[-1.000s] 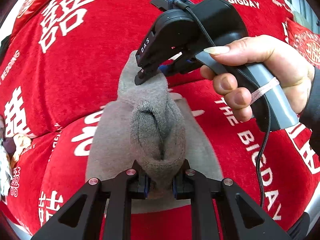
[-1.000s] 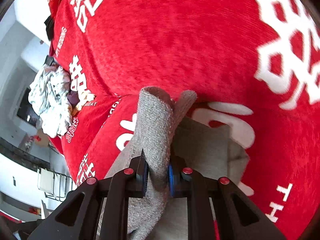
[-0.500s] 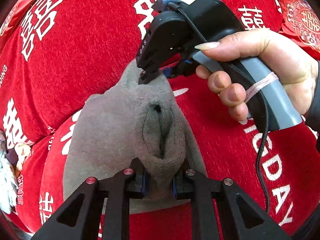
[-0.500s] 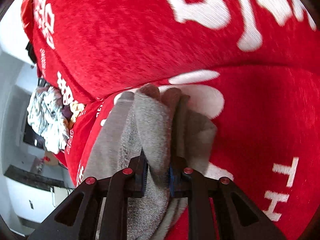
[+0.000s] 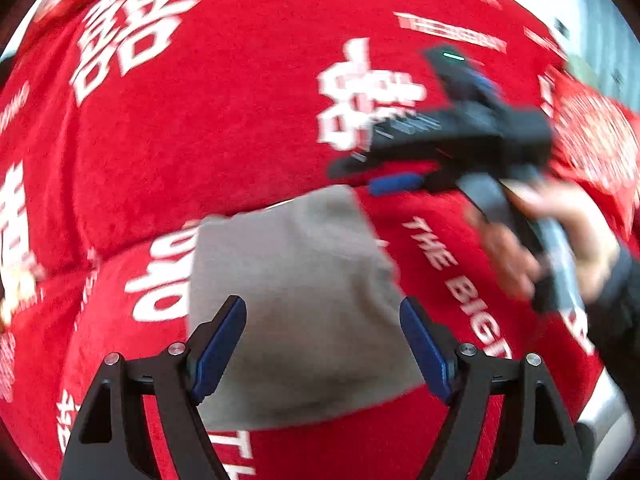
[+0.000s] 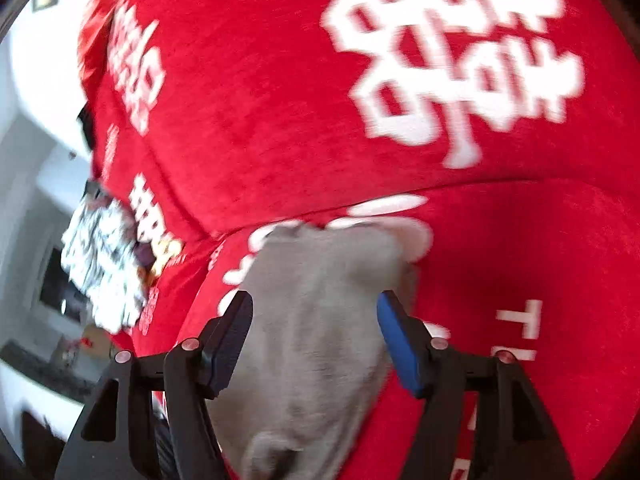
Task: Fold small clothes
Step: 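Open both grippers to lay the folded sweater down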
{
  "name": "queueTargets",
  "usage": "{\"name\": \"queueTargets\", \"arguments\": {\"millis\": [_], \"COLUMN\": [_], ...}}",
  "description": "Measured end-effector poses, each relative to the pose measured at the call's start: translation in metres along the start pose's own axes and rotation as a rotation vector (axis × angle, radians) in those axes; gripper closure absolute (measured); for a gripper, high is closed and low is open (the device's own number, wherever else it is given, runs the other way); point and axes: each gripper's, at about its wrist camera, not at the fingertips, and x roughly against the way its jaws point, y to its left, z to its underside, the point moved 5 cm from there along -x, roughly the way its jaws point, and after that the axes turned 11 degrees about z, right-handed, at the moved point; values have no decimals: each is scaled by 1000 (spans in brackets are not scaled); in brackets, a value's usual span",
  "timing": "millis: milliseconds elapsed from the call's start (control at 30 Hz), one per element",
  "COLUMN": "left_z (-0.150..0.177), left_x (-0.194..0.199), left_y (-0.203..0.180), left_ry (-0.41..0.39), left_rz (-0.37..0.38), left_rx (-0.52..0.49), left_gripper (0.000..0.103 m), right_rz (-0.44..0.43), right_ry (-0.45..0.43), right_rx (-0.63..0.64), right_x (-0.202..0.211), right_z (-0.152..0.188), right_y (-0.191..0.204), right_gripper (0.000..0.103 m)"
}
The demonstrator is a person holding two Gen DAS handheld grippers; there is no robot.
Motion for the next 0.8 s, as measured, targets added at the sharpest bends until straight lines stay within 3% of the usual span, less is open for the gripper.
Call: {"name": "queueTargets", "arguments": {"millis": [167,233,300,333,400,600,767,800], "left_z": [11,27,42,51,60,56,60,62], "left_x": [-24,-37,-47,-52,-48,-20,-21,-24], "left_y": [58,75,82,86,91,89,96,99], "left_ry": [99,145,181,195,187,130,138,142], "left_rz": [64,51,20,21,38,41,42,42], "left_rx": [223,269,279,286,318,309,329,342], "left_gripper": [23,23,21,14,13,13,13,13], "right_rz": [-62,0,124,183,245,122,112,129], "right_ry": [103,123,141,149,146,-24,-18,-12], "right_rx": [7,1,-30,-55,-82,33,121,136], "right_x": [-28,-35,-43,-44,-36,35,32,26], "right_z": [18,28,36,40,49,81,123,130], "right_y": [20,9,-15,-28,-44,4,40,42], "right_gripper": [34,35,35,35,35,35,35,40]}}
